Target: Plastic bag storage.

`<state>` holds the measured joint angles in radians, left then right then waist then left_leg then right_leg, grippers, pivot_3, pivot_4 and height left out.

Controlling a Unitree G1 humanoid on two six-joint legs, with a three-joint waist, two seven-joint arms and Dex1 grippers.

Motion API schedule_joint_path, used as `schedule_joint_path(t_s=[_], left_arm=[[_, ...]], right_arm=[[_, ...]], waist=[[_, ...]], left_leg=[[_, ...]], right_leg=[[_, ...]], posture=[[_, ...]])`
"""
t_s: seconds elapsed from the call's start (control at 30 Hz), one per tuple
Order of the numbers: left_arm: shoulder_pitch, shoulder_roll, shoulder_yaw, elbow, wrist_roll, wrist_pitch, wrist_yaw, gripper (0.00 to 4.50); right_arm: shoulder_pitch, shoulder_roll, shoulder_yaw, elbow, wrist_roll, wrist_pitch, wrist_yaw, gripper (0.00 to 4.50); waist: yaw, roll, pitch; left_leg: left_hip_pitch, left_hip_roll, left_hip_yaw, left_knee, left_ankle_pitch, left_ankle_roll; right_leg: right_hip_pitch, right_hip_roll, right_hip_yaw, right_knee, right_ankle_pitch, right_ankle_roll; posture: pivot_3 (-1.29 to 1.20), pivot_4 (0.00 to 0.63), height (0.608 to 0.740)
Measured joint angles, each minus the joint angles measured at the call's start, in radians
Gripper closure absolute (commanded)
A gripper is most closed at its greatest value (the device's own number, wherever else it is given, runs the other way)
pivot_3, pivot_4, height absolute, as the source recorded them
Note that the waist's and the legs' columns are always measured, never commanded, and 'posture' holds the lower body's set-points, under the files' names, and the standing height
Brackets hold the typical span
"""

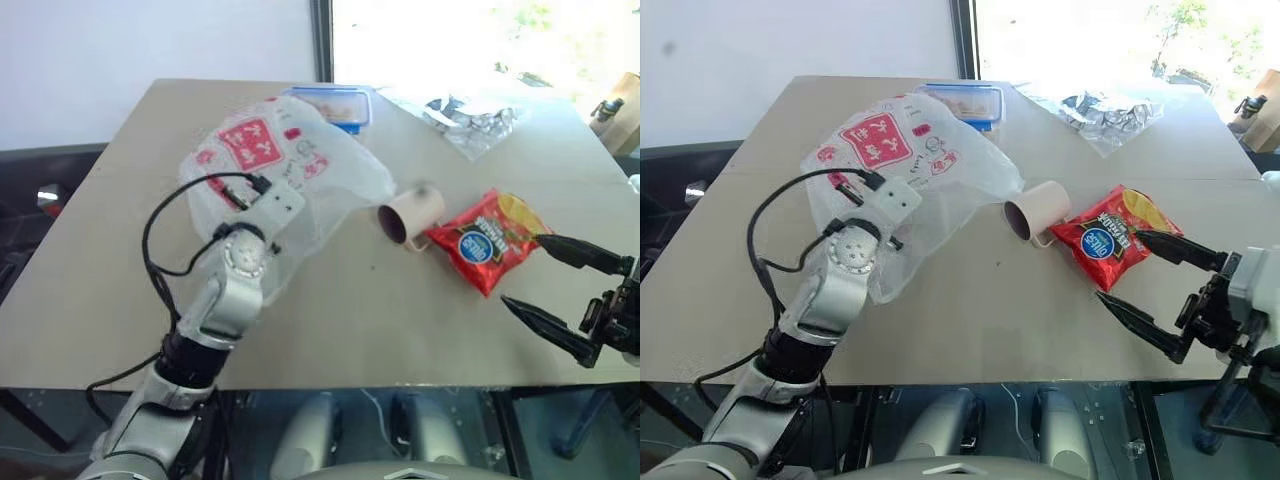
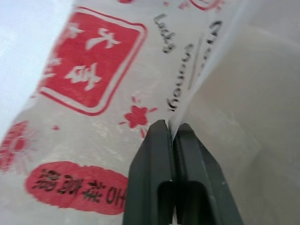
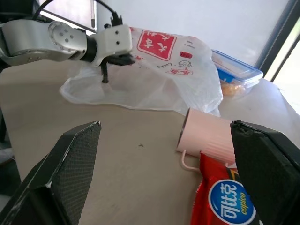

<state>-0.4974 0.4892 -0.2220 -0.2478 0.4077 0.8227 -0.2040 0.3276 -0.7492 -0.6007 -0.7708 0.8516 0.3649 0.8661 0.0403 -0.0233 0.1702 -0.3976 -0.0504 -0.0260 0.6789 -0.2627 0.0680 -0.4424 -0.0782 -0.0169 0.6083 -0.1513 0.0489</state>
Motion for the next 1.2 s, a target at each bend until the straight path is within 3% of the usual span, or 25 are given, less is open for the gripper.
schedule_joint_path(t_s=[0.07,0.2,0.4,0.57,0.87,1.2], left_arm=[[-0.027,-0.047,0.117,-0.015,-0.066,-0.018,0.009,4.41],[-0.141,-0.051,0.290,-0.029,-0.158,0.005,-0.010,4.41],[-0.208,-0.058,0.290,-0.038,-0.210,0.075,-0.051,4.41],[-0.250,-0.078,0.277,-0.032,-0.215,0.104,-0.039,4.41],[-0.254,-0.079,0.246,-0.037,-0.224,0.152,-0.048,4.41],[-0.254,-0.070,0.241,-0.038,-0.234,0.167,-0.052,4.41]], right_arm=[[-0.039,-0.003,0.069,-0.007,-0.044,0.016,-0.051,0.00],[-0.206,0.006,0.321,0.011,-0.267,0.060,-0.220,0.00],[-0.499,0.021,0.730,0.126,-0.610,0.181,-0.370,0.00],[-0.614,0.159,0.902,0.248,-0.628,0.357,-0.364,0.00],[-0.742,0.242,0.906,0.476,-0.678,0.420,-0.384,0.00],[-0.794,0.271,0.896,0.526,-0.717,0.435,-0.403,0.00]], waist=[[-0.002,0.000,0.000],[-0.007,-0.001,0.000],[-0.001,-0.001,0.000],[-0.005,-0.001,0.000],[-0.016,-0.001,0.000],[-0.029,-0.001,0.000]], left_leg=[[0.000,0.000,0.000,0.001,0.000,0.000],[0.000,0.000,0.001,0.002,0.001,-0.002],[-0.002,-0.001,0.000,0.004,0.004,-0.006],[-0.002,-0.001,0.000,0.004,0.003,-0.006],[-0.001,-0.001,0.000,0.003,0.003,-0.006],[-0.001,-0.001,0.001,0.003,0.003,-0.006]], right_leg=[[0.000,0.000,0.000,0.000,0.000,0.000],[-0.001,0.001,-0.003,0.001,0.001,-0.001],[-0.001,0.006,-0.004,0.001,0.002,-0.002],[-0.001,0.007,-0.003,0.001,0.002,-0.002],[-0.001,0.007,-0.002,0.001,0.002,-0.002],[-0.002,0.008,-0.001,0.002,0.002,-0.002]], posture=[[0.00,0.150,0.740],[0.00,0.150,0.740],[0.00,0.150,0.740],[0.00,0.150,0.740],[0.00,0.150,0.740],[0.00,0.150,0.740]])
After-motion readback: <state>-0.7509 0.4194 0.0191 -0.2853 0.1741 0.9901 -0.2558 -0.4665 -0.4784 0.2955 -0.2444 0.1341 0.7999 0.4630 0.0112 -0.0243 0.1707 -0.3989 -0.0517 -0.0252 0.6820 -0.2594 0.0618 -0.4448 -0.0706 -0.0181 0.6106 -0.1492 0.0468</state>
